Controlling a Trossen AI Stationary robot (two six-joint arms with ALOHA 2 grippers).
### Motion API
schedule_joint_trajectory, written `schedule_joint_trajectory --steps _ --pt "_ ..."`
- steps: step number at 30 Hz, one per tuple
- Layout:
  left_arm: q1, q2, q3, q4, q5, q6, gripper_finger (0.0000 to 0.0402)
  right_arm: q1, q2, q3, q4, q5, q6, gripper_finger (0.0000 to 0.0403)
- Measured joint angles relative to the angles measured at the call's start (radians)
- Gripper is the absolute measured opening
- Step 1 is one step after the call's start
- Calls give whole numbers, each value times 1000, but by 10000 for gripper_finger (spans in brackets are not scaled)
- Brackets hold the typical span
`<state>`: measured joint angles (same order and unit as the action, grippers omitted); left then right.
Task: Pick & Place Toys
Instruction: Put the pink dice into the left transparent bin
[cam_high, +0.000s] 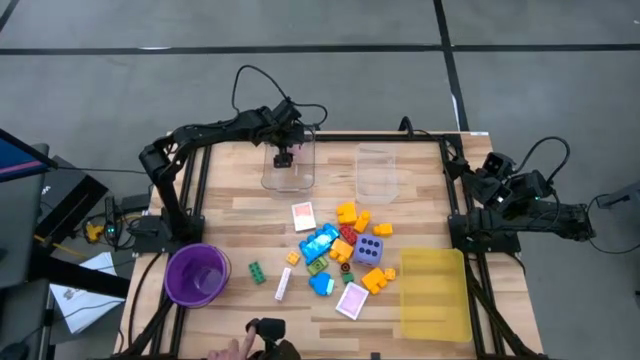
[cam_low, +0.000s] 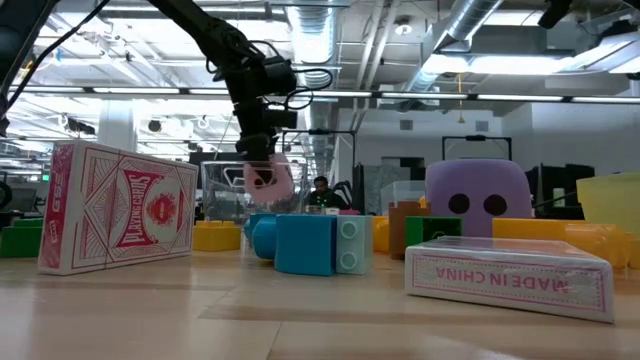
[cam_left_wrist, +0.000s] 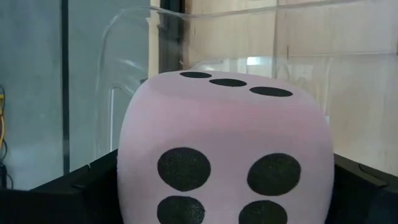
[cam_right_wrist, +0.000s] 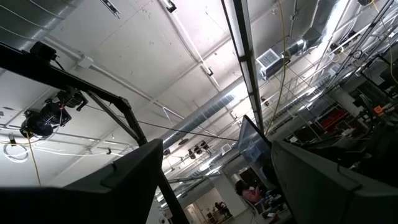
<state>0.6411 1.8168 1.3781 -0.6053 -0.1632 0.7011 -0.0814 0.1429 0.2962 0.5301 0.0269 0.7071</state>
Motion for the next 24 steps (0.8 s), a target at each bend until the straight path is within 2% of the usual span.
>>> schedule_joint_trajectory --steps 8,24 --pt "0 0 0 28 -62 0 397 0 0 0 0 0 0 293" --pt "-2 -1 0 23 -110 1 400 0 0 0 0 0 0 293"
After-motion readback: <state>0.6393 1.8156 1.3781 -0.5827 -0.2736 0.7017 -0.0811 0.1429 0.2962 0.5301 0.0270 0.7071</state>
